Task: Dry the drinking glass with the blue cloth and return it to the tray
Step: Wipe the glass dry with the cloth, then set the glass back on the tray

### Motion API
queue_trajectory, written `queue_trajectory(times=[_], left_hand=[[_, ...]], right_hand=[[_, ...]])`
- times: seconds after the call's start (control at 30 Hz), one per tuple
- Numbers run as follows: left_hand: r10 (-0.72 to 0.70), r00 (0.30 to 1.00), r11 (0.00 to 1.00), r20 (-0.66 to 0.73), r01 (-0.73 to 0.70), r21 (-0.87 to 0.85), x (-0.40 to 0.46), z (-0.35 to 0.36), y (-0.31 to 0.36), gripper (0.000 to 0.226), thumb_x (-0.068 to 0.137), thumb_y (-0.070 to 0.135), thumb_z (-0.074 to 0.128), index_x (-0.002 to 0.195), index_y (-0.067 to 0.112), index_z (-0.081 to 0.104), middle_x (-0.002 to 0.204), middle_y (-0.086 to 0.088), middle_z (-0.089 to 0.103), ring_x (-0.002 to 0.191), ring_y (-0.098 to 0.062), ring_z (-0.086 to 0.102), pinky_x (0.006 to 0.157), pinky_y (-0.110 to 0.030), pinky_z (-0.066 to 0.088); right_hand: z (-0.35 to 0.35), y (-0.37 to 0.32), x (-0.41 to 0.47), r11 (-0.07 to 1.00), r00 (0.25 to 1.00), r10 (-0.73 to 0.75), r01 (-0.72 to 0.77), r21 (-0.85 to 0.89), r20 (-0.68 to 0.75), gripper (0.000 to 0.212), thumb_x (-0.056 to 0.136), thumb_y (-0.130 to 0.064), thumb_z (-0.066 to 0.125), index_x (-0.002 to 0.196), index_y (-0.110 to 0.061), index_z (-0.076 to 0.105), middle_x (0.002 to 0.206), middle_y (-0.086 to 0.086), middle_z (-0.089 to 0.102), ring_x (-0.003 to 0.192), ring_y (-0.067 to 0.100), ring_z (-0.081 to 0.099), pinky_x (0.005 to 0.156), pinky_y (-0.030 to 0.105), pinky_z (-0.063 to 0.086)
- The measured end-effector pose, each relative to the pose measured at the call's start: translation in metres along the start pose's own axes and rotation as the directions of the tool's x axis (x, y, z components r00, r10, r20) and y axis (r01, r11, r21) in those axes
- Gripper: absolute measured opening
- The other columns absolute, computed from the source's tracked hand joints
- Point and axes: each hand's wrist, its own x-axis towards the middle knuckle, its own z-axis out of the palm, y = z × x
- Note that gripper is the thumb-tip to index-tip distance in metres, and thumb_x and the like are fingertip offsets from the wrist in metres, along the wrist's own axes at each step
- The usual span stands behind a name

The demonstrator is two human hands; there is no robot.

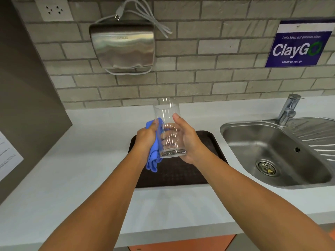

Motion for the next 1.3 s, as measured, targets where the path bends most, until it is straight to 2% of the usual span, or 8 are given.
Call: queue_trajectory(times=[0.13,0.23,0.37,0.53,0.73,0.9,1.17,1.3], left_hand=[[-0.023,1.000,0.969,-0.006,0.021,-0.247,0.003,-0.014,-0.004,0.039,0.089,0.054,0.056,0.082,0.016,0.063,0.077,-0.006,0.069,0.066,-0.018,0.066,0.049,-0.024,0.049],[-0.050,0.999,0.947,0.020,0.054,-0.316,0.008,-0.029,-0.010,0.042,0.089,0.053,0.056,0.085,0.012,0.065,0.078,-0.009,0.070,0.067,-0.022,0.067,0.052,-0.027,0.053],[-0.046,0.998,0.937,0.034,0.055,-0.345,0.014,-0.045,-0.022,0.043,0.088,0.052,0.059,0.090,0.010,0.068,0.074,-0.008,0.074,0.065,-0.023,0.071,0.052,-0.031,0.055],[-0.055,0.995,0.899,0.082,0.085,-0.430,0.022,-0.062,-0.034,0.046,0.090,0.046,0.060,0.115,0.007,0.064,0.107,-0.017,0.071,0.096,-0.033,0.069,0.078,-0.045,0.057],[-0.070,0.992,0.870,0.103,0.112,-0.481,0.027,-0.071,-0.043,0.042,0.090,0.036,0.063,0.121,0.008,0.061,0.117,-0.017,0.068,0.105,-0.033,0.066,0.089,-0.048,0.053],[-0.109,0.989,0.864,0.103,0.146,-0.482,0.031,-0.078,-0.050,0.043,0.089,0.030,0.065,0.123,0.005,0.060,0.120,-0.018,0.066,0.111,-0.034,0.063,0.100,-0.050,0.046],[-0.132,0.985,0.869,0.112,0.169,-0.466,0.033,-0.089,-0.055,0.040,0.088,0.021,0.064,0.125,0.008,0.057,0.120,-0.017,0.066,0.107,-0.033,0.064,0.081,-0.043,0.053],[-0.137,0.986,0.868,0.100,0.167,-0.467,0.033,-0.091,-0.055,0.036,0.087,0.019,0.064,0.121,0.009,0.059,0.118,-0.017,0.066,0.103,-0.032,0.064,0.079,-0.042,0.053]], right_hand=[[-0.015,0.009,0.006,0.992,1.000,0.009,-0.010,0.123,0.010,0.055,0.075,-0.059,0.065,0.095,-0.007,0.070,0.078,0.012,0.069,0.066,0.025,0.068,0.067,0.036,0.056],[-0.028,0.016,0.012,0.987,0.998,0.024,-0.015,0.161,-0.055,0.042,0.073,-0.041,0.075,0.095,-0.007,0.066,0.077,0.010,0.066,0.064,0.023,0.064,0.065,0.035,0.055],[-0.044,0.029,0.027,0.997,0.968,-0.067,0.055,-0.055,-0.243,0.019,0.080,-0.013,0.077,0.093,-0.012,0.064,0.085,0.011,0.067,0.068,0.021,0.065,0.066,0.034,0.055],[-0.058,0.047,0.044,0.944,0.932,-0.101,-0.020,-0.328,-0.348,0.046,0.073,-0.014,0.085,0.112,-0.016,0.061,0.106,0.009,0.072,0.089,0.023,0.069,0.071,0.030,0.051],[-0.065,0.068,0.063,0.884,0.920,-0.139,-0.052,-0.464,-0.367,0.069,0.061,-0.004,0.091,0.117,-0.014,0.052,0.108,0.012,0.064,0.097,0.023,0.065,0.088,0.040,0.055],[-0.068,0.081,0.079,0.865,0.902,-0.188,-0.035,-0.500,-0.388,0.073,0.059,-0.001,0.091,0.116,-0.017,0.047,0.107,0.006,0.061,0.105,0.024,0.059,0.087,0.038,0.052],[-0.072,0.090,0.091,0.850,0.901,-0.177,-0.064,-0.524,-0.396,0.081,0.059,-0.003,0.092,0.120,-0.021,0.042,0.122,0.009,0.058,0.109,0.023,0.057,0.065,0.024,0.044],[-0.073,0.094,0.094,0.823,0.901,-0.205,-0.052,-0.566,-0.381,0.083,0.056,-0.006,0.094,0.118,-0.022,0.041,0.119,0.007,0.059,0.107,0.021,0.058,0.075,0.030,0.049]])
